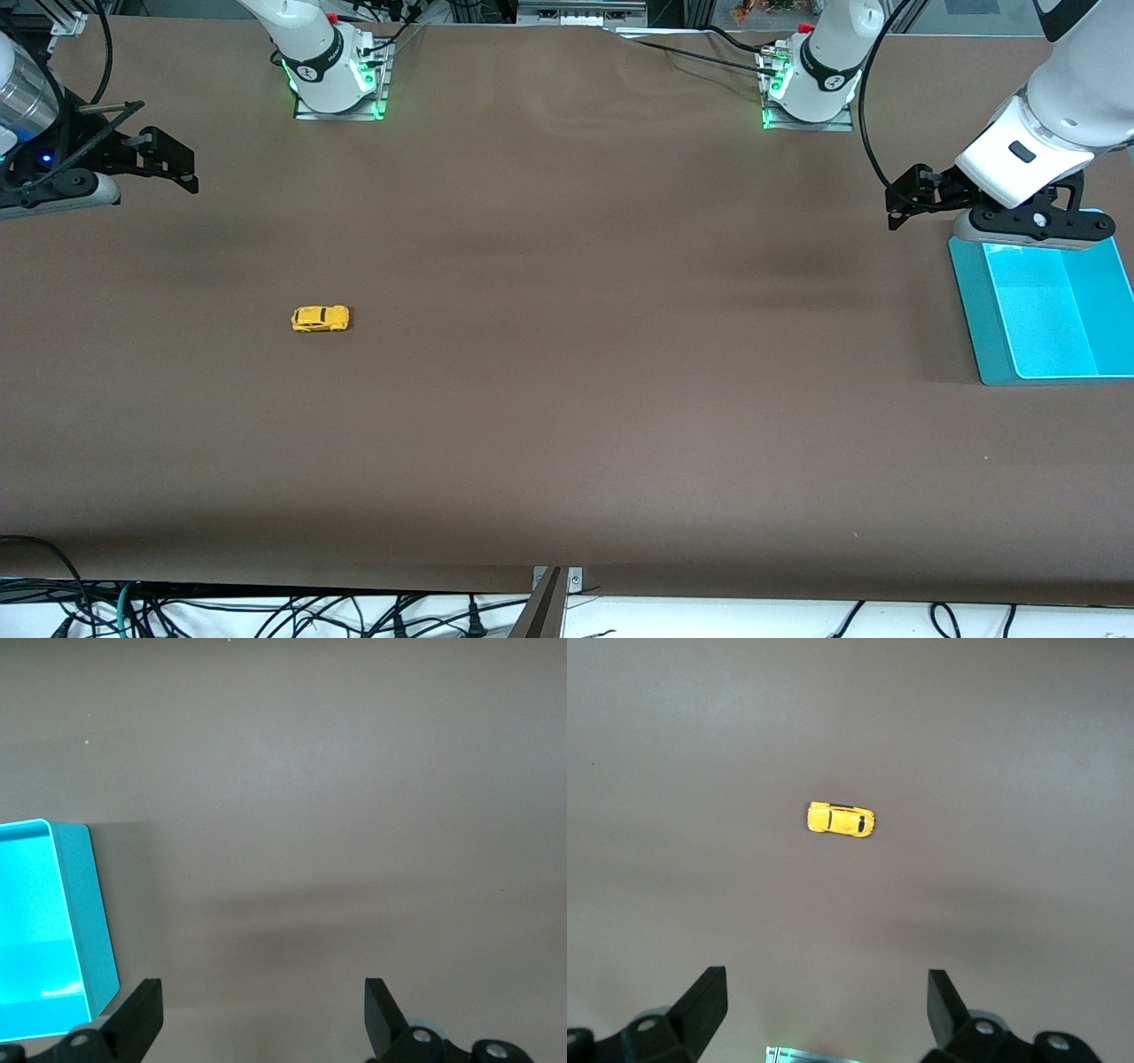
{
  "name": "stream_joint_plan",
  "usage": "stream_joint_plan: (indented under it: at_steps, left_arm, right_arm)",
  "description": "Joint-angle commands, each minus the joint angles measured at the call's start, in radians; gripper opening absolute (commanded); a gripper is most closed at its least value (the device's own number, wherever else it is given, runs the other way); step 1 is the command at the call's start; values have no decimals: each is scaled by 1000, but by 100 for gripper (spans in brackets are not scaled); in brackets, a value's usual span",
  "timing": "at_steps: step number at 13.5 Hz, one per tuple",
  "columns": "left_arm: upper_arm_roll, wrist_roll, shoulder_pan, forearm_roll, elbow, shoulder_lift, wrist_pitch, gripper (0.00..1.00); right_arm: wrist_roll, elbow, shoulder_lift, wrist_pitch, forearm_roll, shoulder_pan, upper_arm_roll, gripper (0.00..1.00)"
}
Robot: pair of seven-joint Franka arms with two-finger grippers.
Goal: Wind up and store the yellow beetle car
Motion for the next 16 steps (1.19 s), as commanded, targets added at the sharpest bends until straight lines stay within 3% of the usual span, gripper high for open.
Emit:
stream_joint_plan:
  at_steps: [1,7,16]
  left_arm:
    - [-4,-9,2,-15,29,12,-18,100]
    - [-4,-9,2,-15,29,12,-20,100]
    - [-4,-9,2,-17,29,10,-20,100]
  right_arm:
    - [12,11,0,-19,8,6,-5,100]
    - [2,-10,0,-14,8,4,-6,100]
    - [-1,-122,6,98,5,6,-3,100]
